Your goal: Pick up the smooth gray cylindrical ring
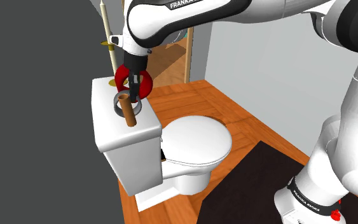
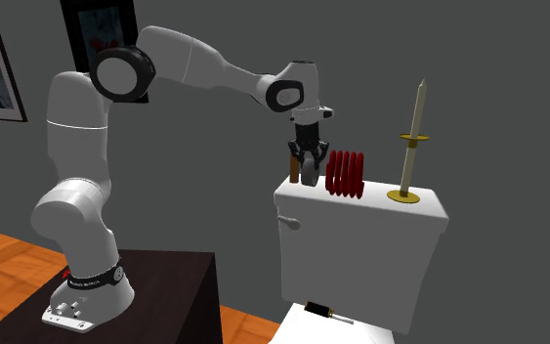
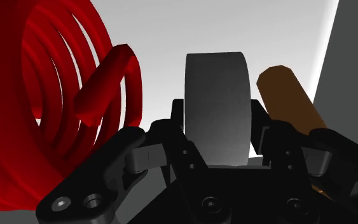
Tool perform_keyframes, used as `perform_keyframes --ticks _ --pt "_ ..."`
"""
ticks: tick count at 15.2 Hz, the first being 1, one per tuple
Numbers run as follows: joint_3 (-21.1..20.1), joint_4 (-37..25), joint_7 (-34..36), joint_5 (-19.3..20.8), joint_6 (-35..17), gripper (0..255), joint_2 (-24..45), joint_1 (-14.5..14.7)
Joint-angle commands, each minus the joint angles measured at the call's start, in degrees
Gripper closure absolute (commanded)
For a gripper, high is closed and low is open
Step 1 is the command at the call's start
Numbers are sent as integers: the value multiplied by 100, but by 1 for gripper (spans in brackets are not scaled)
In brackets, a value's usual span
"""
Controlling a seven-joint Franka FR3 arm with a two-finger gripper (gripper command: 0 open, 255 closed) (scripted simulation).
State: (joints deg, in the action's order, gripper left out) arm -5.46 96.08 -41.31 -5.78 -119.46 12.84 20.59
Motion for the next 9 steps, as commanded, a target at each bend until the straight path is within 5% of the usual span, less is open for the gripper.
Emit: perform_keyframes --ticks 1,9 --pt "7 16 -4 4 8 255 32 -6" --pt "8 -408 47 26 440 255 18 -4"
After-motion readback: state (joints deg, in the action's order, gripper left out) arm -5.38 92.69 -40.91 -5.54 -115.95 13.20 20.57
